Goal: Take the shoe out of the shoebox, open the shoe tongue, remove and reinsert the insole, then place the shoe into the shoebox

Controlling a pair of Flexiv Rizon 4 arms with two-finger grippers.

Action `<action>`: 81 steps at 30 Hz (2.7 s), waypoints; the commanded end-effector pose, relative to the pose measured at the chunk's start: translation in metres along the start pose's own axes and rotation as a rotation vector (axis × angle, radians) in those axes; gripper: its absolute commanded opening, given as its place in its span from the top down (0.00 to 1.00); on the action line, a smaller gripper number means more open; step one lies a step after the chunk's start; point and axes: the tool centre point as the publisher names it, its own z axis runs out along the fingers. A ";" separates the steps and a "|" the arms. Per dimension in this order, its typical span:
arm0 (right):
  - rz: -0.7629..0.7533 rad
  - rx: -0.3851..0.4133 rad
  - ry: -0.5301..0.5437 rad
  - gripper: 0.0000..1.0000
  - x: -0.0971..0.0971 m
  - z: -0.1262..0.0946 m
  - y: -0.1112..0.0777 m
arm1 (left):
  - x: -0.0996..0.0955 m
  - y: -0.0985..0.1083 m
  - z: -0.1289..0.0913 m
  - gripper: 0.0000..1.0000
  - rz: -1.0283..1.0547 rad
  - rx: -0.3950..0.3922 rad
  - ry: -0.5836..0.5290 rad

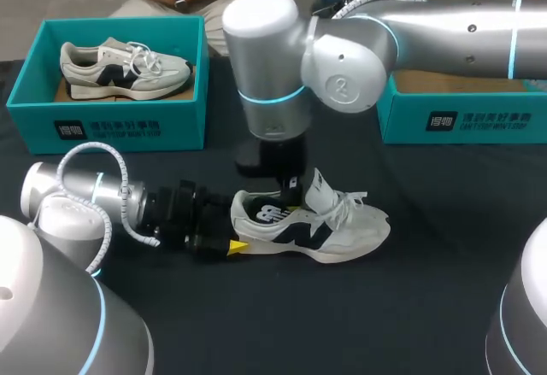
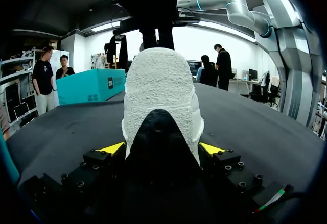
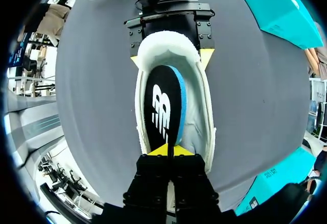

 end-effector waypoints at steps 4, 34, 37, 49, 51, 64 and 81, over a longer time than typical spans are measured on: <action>0.006 -0.010 -0.013 1.00 -0.005 -0.007 -0.006 | -0.002 0.005 0.002 1.00 0.000 -0.001 -0.001; -0.091 -0.076 -0.031 1.00 -0.039 -0.022 0.044 | -0.002 0.005 0.002 1.00 0.000 -0.001 -0.001; -0.090 -0.085 -0.029 1.00 -0.037 -0.023 0.044 | -0.002 0.005 0.002 1.00 0.000 -0.001 -0.001; -0.081 -0.111 -0.006 0.59 -0.033 -0.025 0.041 | -0.002 0.005 0.002 1.00 0.000 -0.001 -0.001; -0.077 -0.120 0.002 0.59 -0.033 -0.026 0.039 | -0.002 0.005 0.002 1.00 0.000 -0.001 -0.001; -0.099 -0.160 0.072 0.60 -0.037 -0.027 0.035 | -0.002 0.005 0.002 1.00 0.000 -0.001 -0.001; -0.112 -0.195 0.099 0.68 -0.035 -0.013 0.043 | -0.002 0.005 0.002 1.00 0.000 -0.001 -0.001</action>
